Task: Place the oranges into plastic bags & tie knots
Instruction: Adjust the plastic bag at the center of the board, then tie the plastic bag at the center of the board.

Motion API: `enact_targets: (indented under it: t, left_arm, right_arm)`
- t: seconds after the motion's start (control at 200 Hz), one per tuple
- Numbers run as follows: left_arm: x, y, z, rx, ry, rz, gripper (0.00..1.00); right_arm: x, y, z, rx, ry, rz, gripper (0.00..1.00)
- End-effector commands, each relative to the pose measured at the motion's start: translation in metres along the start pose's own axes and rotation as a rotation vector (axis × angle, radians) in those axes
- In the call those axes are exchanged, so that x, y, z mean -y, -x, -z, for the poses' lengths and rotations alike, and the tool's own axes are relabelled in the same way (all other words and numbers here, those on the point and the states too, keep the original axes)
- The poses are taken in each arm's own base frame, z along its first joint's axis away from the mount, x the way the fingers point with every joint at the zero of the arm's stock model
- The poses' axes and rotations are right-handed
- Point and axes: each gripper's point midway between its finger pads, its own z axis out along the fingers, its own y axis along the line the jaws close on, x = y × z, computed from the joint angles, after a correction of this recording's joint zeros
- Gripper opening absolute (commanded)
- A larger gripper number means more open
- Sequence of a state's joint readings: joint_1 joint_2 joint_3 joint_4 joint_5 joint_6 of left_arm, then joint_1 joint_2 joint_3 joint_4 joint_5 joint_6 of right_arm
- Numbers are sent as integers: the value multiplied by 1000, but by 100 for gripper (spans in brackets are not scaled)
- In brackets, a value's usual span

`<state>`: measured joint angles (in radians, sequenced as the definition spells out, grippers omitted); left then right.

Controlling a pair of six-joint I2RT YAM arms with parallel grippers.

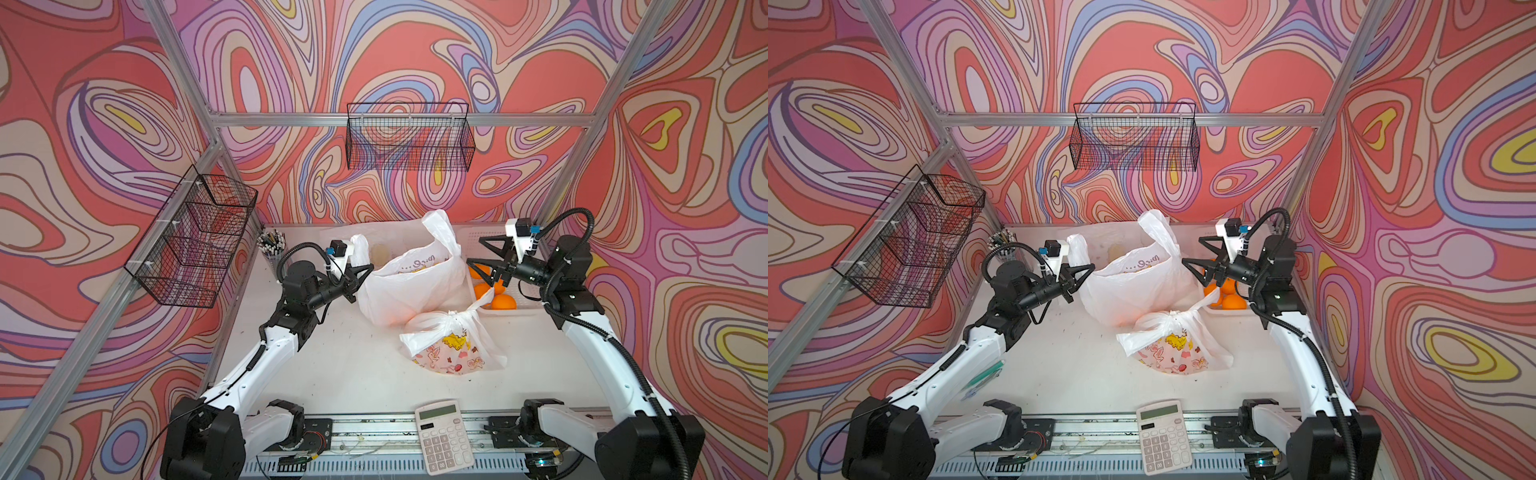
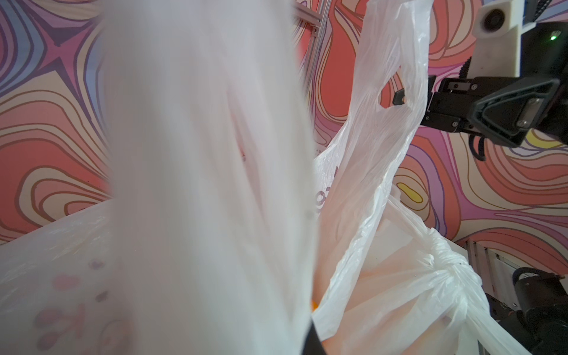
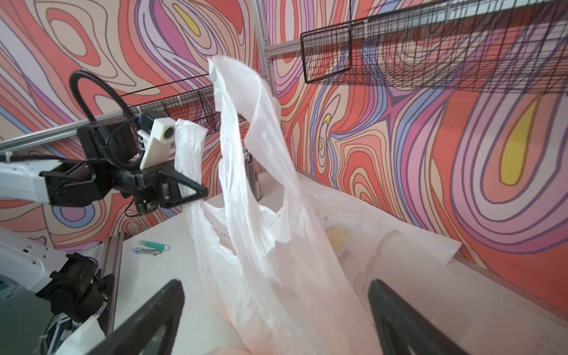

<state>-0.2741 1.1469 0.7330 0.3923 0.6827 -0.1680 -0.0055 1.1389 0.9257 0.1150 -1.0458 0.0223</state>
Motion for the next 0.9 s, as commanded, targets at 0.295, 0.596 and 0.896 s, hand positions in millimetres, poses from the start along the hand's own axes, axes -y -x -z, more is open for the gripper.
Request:
enact_targets:
  t: [0.295, 0.596, 0.896]
  left_arm:
    - [5, 13, -6, 20, -60, 13, 0]
    - [7, 16, -9, 15, -90, 4, 0]
    - [9, 18, -16, -6, -134, -5, 0]
  right_arm:
    - [9, 6, -39, 64, 182, 137, 98]
    - [-2, 1, -87, 68, 316, 113, 96]
    - [-15, 0, -108, 92, 415, 56, 47]
